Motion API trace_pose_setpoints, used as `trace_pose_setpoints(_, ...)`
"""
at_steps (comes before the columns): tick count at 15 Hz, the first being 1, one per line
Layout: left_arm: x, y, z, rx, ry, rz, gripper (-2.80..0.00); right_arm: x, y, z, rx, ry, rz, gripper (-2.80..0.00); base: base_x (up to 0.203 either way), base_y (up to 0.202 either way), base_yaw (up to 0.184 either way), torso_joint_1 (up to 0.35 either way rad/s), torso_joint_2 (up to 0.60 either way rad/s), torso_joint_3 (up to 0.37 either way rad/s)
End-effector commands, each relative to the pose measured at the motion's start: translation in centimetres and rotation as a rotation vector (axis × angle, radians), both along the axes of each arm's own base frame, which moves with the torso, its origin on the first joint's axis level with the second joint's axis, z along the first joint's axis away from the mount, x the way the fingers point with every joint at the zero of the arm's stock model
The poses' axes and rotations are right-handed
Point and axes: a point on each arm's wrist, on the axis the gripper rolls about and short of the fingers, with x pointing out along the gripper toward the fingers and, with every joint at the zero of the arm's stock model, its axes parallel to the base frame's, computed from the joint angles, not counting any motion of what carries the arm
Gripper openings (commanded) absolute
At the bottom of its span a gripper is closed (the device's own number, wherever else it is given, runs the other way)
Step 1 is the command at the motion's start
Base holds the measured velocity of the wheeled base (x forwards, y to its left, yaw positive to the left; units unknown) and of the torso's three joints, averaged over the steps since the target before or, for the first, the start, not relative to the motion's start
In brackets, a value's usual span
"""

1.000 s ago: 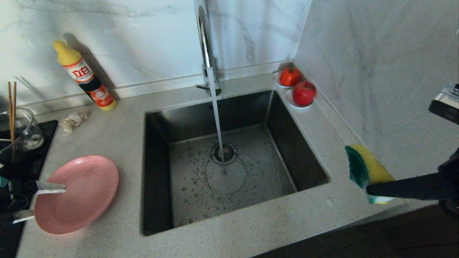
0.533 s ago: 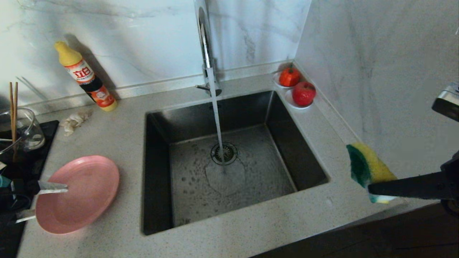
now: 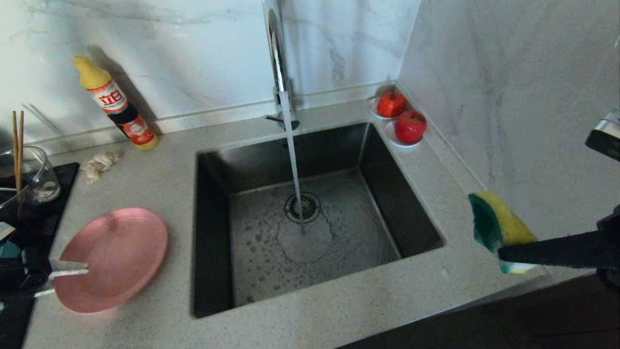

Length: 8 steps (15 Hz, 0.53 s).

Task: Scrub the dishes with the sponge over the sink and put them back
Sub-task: Wash the plate

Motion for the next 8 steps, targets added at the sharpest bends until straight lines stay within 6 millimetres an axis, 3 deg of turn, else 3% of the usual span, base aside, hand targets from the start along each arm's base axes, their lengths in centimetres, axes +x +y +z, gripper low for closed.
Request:
trace_pose_setpoints(1,0.1,0.1,-0.1,-0.003,-0.002,-0.001,-2.8,-0.1,0.0,0.0,0.001,0.004,0.002,-2.8,0.0,0.0,0.0,0.0,0.0,0.0)
trace_pose_setpoints(5,-0.1,-0.1,0.6,0.009,-0.021,-0.003,-2.8,0.0,0.0,0.1,0.004,0.003,0.003,-2.8,0.0,0.0,0.0,0.0,0.0,0.0)
trace_pose_setpoints(8,-1.1,-1.1,2.8,0.031,-0.07,-0.002,-2.8,0.1,0.1,-0.2,-0.002,0.015,0.003,-2.8,0.0,0.0,0.0,0.0,0.0,0.0)
